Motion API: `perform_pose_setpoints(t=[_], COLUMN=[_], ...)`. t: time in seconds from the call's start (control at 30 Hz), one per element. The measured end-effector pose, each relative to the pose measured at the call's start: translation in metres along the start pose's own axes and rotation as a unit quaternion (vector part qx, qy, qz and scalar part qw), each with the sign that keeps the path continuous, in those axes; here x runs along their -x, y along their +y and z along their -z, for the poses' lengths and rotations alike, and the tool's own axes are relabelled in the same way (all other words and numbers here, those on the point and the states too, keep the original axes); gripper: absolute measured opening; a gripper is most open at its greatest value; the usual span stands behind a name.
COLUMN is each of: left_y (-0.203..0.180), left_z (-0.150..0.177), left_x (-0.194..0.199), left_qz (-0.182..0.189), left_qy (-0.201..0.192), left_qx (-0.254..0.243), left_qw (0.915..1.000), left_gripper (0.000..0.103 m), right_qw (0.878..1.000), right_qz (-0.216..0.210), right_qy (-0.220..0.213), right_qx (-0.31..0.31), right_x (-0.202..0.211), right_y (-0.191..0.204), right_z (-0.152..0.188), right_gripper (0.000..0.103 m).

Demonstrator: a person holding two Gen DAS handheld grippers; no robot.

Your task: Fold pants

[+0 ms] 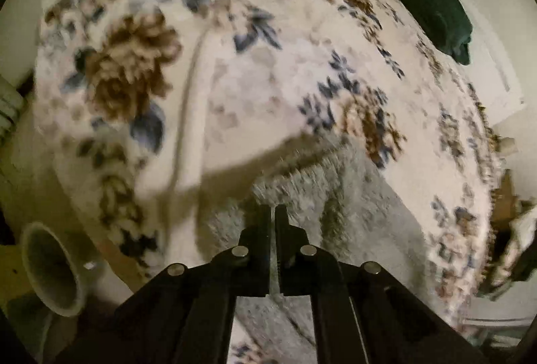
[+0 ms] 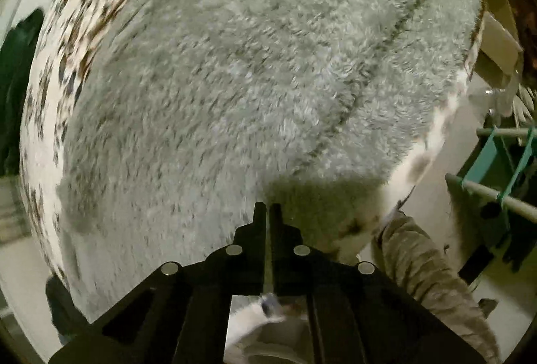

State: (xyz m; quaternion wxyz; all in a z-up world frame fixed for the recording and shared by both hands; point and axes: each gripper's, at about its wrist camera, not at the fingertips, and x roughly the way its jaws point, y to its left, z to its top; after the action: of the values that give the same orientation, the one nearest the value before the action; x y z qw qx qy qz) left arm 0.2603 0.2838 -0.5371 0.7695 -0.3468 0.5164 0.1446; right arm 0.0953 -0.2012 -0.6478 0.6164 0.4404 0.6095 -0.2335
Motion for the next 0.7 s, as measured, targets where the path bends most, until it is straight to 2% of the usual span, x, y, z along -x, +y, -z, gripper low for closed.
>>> perform_pose_setpoints(t=[0.07,0.1,0.13,0.17,0.2,0.23,0.37,0.4,0.43,0.47,0.6,0.7], left_y=[0.001,-0.002,-0.006,-0.012,-0.017,-0.021,-0.029,-0.031,-0.035,-0.037,-0.040,-0.033], left_z=[0.001,0.001,0.002,0.002,0.003,0.003,0.004,0.004,0.004,0.003,0.004,0.005], left_x=[-0.007,-0.010,-0.013,-0.016,-0.019,-0.024,-0.053,-0.057,-0.059,-0.058,-0.030,-0.010], left_qz=[0.032,0.043,0.049,0.058,0.060,0.057,0.040,0.037,0.038,0.037,0.037,0.039], left_qy=[0.025,0.038,0.042,0.040,0.040,0.044,0.059,0.056,0.050,0.046,0.002,-0.007], left_qx=[0.016,0.020,0.020,0.017,0.014,0.012,0.017,0.015,0.007,-0.003,-0.029,-0.026], left_qw=[0.9990,0.9982,0.9977,0.9974,0.9973,0.9973,0.9973,0.9977,0.9980,0.9983,0.9989,0.9989], left_gripper=[0.006,0.010,0.022,0.032,0.037,0.042,0.039,0.033,0.007,0.006,0.005,0.005], right_qw=[1.000,0.999,0.998,0.998,0.997,0.996,0.994,0.994,0.994,0.995,0.998,0.998], right_qz=[-0.017,-0.031,-0.042,-0.049,-0.057,-0.064,-0.062,-0.055,-0.047,-0.040,-0.019,-0.017], right_qy=[0.020,0.026,0.026,0.024,0.021,0.020,0.023,0.016,0.004,-0.004,-0.033,-0.044], right_qx=[-0.006,-0.016,-0.025,-0.033,-0.044,-0.054,-0.088,-0.094,-0.095,-0.092,-0.056,-0.040], right_x=[-0.004,-0.007,-0.008,-0.012,-0.014,-0.017,-0.036,-0.038,-0.036,-0.035,-0.017,0.003], right_y=[-0.002,-0.004,-0.012,-0.018,-0.020,-0.022,-0.033,-0.035,-0.035,-0.035,-0.025,-0.021], right_z=[0.000,-0.001,-0.008,-0.024,-0.026,-0.028,-0.054,-0.055,-0.053,-0.053,-0.046,-0.036], right_gripper=[0.008,0.019,0.027,0.045,0.051,0.051,0.050,0.044,0.035,0.015,0.007,0.006])
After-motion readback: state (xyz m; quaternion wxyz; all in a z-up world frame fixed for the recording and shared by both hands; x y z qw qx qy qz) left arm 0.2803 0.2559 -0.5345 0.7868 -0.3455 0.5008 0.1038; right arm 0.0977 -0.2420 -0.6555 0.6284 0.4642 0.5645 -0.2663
